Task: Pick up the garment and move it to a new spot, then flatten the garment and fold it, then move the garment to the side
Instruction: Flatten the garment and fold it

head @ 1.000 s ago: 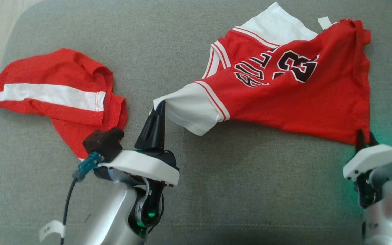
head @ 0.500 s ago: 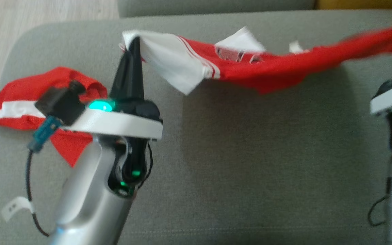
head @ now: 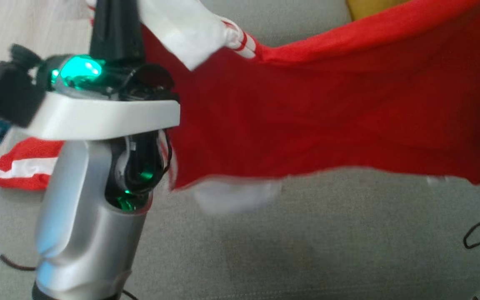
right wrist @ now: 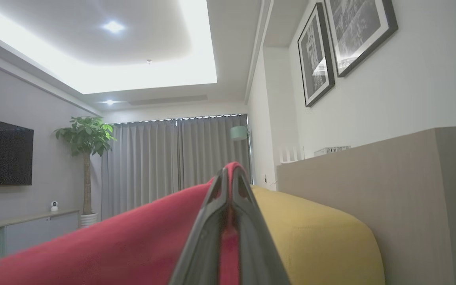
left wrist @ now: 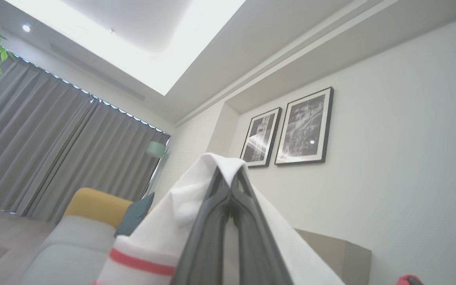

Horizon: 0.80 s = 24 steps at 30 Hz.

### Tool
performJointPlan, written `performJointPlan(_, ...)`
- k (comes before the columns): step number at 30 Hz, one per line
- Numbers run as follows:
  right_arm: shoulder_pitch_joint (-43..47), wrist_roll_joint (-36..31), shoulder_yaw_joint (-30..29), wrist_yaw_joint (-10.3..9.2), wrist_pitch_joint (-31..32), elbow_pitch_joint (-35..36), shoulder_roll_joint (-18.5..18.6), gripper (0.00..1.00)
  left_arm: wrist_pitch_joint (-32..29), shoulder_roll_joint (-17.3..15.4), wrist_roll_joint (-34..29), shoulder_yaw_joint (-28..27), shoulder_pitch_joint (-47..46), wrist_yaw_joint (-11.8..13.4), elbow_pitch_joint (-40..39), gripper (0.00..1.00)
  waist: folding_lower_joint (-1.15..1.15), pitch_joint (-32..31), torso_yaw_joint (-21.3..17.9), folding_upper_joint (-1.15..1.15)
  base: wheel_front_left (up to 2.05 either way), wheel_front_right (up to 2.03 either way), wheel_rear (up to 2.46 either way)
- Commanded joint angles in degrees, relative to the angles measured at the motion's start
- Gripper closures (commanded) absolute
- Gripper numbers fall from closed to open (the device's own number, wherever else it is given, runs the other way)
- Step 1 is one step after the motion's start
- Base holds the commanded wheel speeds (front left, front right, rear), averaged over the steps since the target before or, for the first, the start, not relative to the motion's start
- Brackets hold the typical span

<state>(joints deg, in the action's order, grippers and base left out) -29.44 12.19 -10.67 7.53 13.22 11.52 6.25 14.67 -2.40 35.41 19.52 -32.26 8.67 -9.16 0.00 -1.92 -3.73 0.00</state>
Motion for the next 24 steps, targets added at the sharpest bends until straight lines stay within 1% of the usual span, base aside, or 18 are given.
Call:
performJointPlan(1,-2.48,0.09,0.83,-0.04,1.55,3.55,-0.89,1.0,-0.61,-1.1,-0.41,-2.5,-3.63,0.61,-3.15,1.0,0.0,-0.7,-0.21,0.0,0.0,0.0,0.0)
performJointPlan(6,-2.24,-0.5,-0.36,-0.04,6.46,8.25,-2.53,1.0,-3.74,-2.34,-0.91,-3.02,-6.26,1.91,-6.27,1.0,0.0,-0.87,-0.36,0.0,0.0,0.0,0.0)
performJointPlan(9,-3.14,-1.52,-0.51,-0.04,8.5,7.96,-2.93,1.0,-5.92,-3.83,-1.91,-2.9,-8.5,2.13,-4.91,1.0,0.0,-0.04,-0.86,0.0,0.0,0.0,0.0)
performJointPlan(11,-4.37,-0.85,-0.63,-0.04,9.43,5.9,-3.13,1.0,-7.17,-4.75,-2.29,-2.72,-10.44,1.68,-2.55,1.0,0.0,0.97,-1.36,0.0,0.0,0.0,0.0)
performJointPlan(14,-8.14,-0.22,-0.93,-0.04,9.42,0.38,-3.27,1.0,-9.24,-5.66,-1.83,-2.85,-14.48,0.66,2.67,1.0,0.0,4.17,-2.51,0.0,0.0,0.0,0.0)
performJointPlan(17,-14.57,-0.5,-0.85,-0.04,7.36,-7.53,-3.32,1.0,-11.01,-6.58,-1.23,-3.36,-20.55,-0.9,9.14,1.0,0.0,9.18,-3.46,0.0,0.0,0.0,0.0)
performJointPlan(20,-22.67,-1.62,0.9,-0.04,3.67,-17.0,-3.32,1.0,-11.08,-7.73,-1.76,-3.76,-27.91,-2.85,17.08,1.0,0.0,14.19,-3.97,0.0,0.0,0.0,0.0)
performJointPlan(22,-28.54,-3.09,1.85,-0.04,-0.32,-23.68,-2.43,1.0,-10.05,-7.41,-1.16,-4.67,-32.79,-3.96,22.71,1.0,0.0,16.38,-4.09,0.0,0.0,0.0,0.0)
performJointPlan(24,-34.65,-3.62,1.25,-0.04,-4.65,-30.6,-2.16,1.0,-8.15,-7.46,-1.88,-4.95,-38.04,-4.95,27.97,1.0,0.0,18.09,-4.02,0.0,0.0,0.0,0.0)
